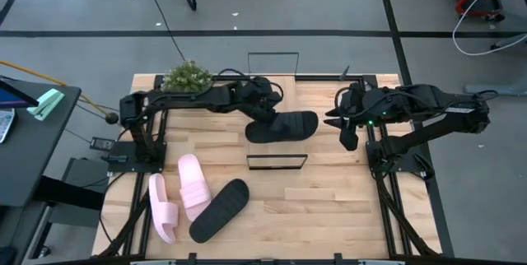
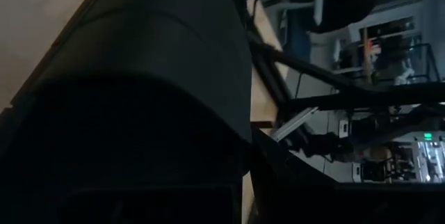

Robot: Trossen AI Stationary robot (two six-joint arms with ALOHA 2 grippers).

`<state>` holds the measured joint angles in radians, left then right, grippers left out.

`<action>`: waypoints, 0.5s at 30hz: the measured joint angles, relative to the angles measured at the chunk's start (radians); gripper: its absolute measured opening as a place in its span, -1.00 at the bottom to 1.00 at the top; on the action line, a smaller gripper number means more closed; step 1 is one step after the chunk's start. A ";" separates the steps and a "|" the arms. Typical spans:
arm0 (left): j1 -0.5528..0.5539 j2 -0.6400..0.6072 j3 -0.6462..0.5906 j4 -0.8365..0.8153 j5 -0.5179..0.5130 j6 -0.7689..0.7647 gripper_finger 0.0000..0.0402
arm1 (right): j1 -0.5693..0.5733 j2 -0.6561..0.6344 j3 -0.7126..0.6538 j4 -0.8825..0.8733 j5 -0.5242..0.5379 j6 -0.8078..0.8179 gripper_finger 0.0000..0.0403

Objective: Pick and place slides into the shelf
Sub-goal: Put the left black slipper on the shelf

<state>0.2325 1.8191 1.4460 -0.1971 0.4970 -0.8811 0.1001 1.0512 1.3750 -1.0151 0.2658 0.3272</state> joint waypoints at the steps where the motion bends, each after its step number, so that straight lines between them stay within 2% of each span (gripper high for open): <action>1: 0.000 0.011 0.000 0.000 0.003 0.004 -0.94 | 0.000 0.000 0.000 -0.015 0.000 -0.013 -0.43; 8: -0.003 0.049 0.000 0.000 0.032 0.065 -0.94 | 0.000 -0.003 -0.019 -0.045 0.017 -0.064 -0.43; 15: -0.013 0.049 0.000 0.015 -0.014 0.055 -0.94 | 0.000 -0.003 -0.024 -0.043 0.017 -0.133 -0.43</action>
<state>0.2199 1.8679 1.4460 -0.1822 0.4835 -0.8257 0.1001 1.0477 1.3514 -1.0585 0.2832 0.1937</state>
